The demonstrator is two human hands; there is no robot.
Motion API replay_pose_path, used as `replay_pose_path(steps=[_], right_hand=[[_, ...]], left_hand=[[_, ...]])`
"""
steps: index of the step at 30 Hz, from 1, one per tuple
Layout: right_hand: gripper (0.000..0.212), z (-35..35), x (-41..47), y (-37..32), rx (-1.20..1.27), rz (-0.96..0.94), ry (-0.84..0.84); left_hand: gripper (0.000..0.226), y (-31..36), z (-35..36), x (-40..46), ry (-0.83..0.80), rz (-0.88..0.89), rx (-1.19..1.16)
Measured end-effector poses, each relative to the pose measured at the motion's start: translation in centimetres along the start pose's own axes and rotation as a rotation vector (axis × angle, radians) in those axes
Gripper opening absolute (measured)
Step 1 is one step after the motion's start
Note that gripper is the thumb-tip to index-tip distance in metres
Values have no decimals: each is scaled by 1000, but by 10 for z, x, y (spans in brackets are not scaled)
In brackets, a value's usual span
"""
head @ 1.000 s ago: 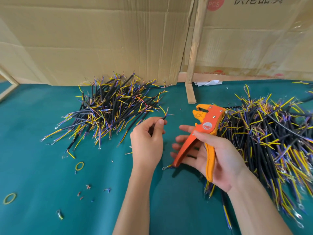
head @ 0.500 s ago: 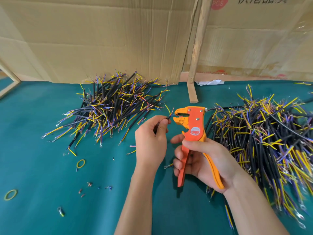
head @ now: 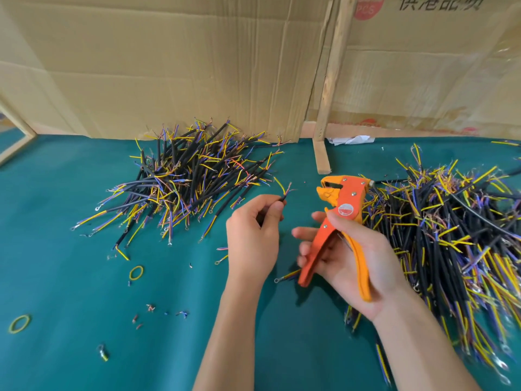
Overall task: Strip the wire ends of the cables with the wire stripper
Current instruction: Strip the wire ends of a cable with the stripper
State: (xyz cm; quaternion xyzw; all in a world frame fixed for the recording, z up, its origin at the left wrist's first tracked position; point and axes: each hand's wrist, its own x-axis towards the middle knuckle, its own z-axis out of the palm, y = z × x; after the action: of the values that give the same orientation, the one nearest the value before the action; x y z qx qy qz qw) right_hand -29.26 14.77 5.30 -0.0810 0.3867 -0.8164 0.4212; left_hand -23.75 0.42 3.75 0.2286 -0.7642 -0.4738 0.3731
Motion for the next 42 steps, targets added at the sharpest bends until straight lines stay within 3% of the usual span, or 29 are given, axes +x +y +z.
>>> replay_pose_path(steps=[3, 9, 21, 26, 30, 34, 39, 40, 42], right_hand=[[51, -8, 0, -4, -53, 30, -26], [39, -10, 0, -3, -142, 83, -33], [45, -6, -4, -1, -324, 78, -158], [32, -3, -1, 4, -317, 50, -107], [25, 1, -1, 6, -324, 61, -76], [23, 9, 3, 13, -266, -31, 59], [24, 2, 3, 7, 3, -101, -16], [29, -2, 3, 3, 43, -109, -49], [39, -7, 3, -1, 84, -107, -108]], left_hand=[[12, 1, 0, 1, 33, -13, -26], [11, -1, -4, 3, 78, -34, -60], [21, -3, -4, 2, 0, -39, -77], [36, -3, -4, 2, -25, -22, -55], [35, -3, -7, 3, -21, -5, -67], [22, -2, -1, 2, -40, 10, -2], [26, -2, -1, 0, -6, 39, 242], [25, 0, -1, -1, -20, 16, 214], [23, 7, 3, -3, -195, -94, -28]])
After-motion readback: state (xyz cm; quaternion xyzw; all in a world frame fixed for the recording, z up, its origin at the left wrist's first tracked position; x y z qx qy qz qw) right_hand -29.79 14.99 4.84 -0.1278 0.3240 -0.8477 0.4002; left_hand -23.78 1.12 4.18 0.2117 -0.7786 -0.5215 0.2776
